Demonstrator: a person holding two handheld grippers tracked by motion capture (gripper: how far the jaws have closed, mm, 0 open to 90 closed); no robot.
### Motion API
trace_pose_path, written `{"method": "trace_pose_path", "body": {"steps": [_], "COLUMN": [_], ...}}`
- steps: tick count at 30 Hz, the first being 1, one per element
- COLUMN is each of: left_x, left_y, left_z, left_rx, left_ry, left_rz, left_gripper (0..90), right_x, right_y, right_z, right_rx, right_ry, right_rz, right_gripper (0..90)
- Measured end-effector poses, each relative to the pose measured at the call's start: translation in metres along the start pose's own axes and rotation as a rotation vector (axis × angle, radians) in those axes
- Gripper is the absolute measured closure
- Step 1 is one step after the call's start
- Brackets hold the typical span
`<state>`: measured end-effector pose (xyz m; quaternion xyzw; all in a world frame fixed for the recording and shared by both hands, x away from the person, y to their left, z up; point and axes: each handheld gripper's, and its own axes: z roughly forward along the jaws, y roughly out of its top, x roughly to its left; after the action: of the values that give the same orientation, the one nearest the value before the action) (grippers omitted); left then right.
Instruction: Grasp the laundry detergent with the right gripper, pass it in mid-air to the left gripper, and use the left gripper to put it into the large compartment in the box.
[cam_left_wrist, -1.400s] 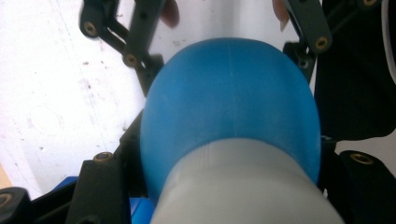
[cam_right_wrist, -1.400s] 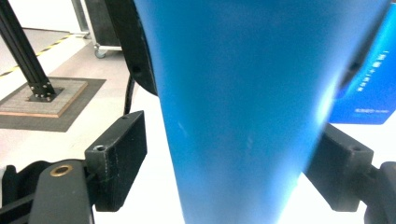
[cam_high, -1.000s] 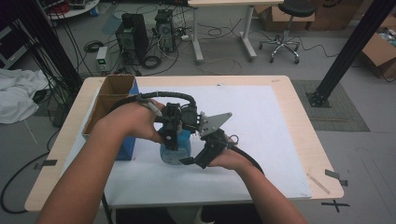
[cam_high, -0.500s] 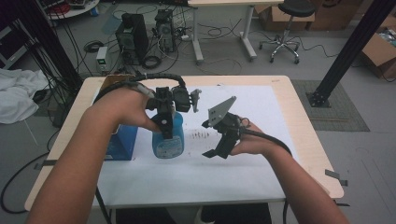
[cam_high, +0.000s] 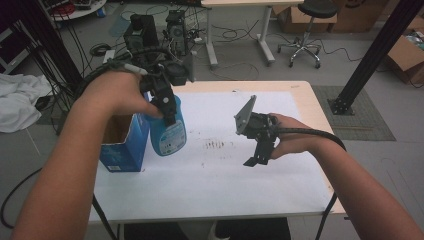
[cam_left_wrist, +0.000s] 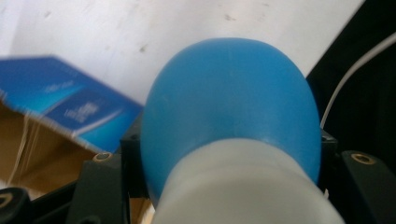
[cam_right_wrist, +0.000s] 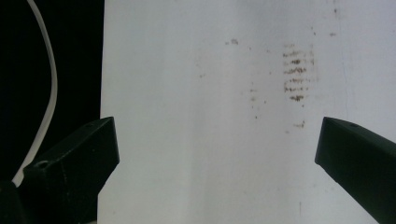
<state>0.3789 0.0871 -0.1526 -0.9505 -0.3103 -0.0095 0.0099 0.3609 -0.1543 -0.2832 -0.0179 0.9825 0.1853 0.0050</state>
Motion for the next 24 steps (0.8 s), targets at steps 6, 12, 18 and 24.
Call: {"method": "trace_pose_path", "body": {"steps": [6, 12, 18, 24], "left_x": [0.015, 0.030, 0.050, 0.070], "left_y": [-0.011, -0.022, -0.037, -0.051], "left_z": [-0.024, -0.042, -0.057, -0.064], "left_rx": [-0.001, 0.006, -0.007, 0.015], "left_ry": [0.035, 0.053, 0.046, 0.063], "left_rz": [-0.105, -0.206, -0.372, -0.503], "left_gripper": [38.3, 38.4, 38.4, 38.4], "right_x": [0.001, 0.002, 0.001, 0.000], "right_y": [-0.005, -0.009, -0.010, -0.011], "right_z": [-0.001, 0.008, 0.009, 0.008], "right_rx": [0.027, 0.063, 0.077, 0.096], "right_ry": [0.008, 0.028, 0.039, 0.044], "right_rz": [-0.001, -0.002, -0.004, -0.005], "right_gripper": [0.0, 0.0, 0.0, 0.0]}}
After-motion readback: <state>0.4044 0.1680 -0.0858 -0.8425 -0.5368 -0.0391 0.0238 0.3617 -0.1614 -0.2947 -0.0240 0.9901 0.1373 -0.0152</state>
